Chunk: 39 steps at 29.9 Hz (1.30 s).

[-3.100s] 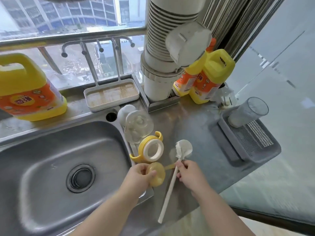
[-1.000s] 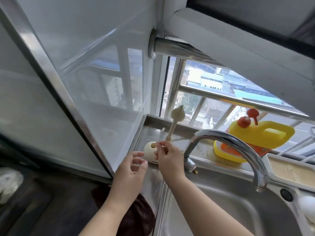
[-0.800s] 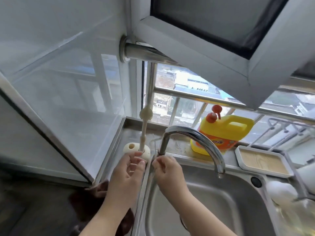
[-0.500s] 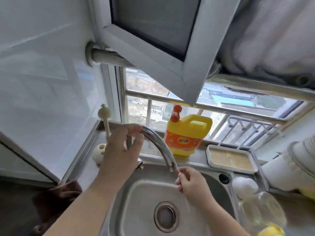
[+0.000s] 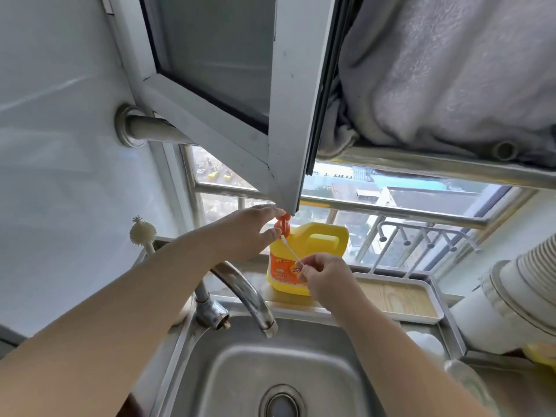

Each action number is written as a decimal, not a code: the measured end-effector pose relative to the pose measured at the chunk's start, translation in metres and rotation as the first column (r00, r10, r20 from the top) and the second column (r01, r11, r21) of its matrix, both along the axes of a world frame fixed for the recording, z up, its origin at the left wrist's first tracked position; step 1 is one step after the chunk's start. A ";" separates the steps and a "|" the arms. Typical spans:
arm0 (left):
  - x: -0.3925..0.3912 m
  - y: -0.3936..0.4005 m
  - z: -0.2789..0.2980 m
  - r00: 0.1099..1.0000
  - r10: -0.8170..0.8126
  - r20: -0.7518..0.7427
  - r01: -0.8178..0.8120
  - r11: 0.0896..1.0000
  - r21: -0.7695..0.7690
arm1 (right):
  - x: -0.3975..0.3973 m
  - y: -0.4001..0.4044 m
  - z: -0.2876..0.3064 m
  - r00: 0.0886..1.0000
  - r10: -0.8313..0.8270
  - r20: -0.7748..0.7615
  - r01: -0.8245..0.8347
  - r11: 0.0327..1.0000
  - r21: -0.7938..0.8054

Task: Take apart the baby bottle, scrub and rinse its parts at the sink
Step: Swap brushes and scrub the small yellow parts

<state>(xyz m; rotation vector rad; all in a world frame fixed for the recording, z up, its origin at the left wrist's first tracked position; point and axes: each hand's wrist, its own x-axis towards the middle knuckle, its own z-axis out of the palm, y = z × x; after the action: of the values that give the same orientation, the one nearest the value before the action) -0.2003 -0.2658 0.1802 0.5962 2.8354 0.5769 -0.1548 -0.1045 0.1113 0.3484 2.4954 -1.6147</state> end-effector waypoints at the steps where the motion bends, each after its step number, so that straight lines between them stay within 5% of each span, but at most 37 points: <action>1: -0.005 0.000 0.000 1.000 -0.017 0.021 0.018 1.000 -0.015 | -0.001 -0.001 -0.001 1.000 -0.009 -0.008 0.009 1.000 0.021; 6: -0.019 -0.001 -0.003 0.994 -0.082 0.076 0.089 0.992 -0.095 | -0.003 -0.002 -0.002 0.998 -0.055 -0.045 0.054 0.998 -0.016; 18: -0.031 -0.005 -0.016 0.998 -0.059 -0.011 0.059 0.997 0.043 | 0.004 -0.010 -0.012 0.993 -0.100 -0.057 0.096 0.993 -0.070; 39: -0.021 -0.003 -0.005 0.999 0.020 0.031 -0.018 0.997 -0.076 | 0.009 -0.014 -0.013 0.982 -0.167 -0.085 0.156 0.980 -0.122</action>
<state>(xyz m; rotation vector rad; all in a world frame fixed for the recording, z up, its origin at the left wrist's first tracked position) -0.2213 -0.2684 0.1747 0.5422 2.8217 0.4748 -0.1455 -0.1181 0.0981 0.4811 2.4850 -1.8695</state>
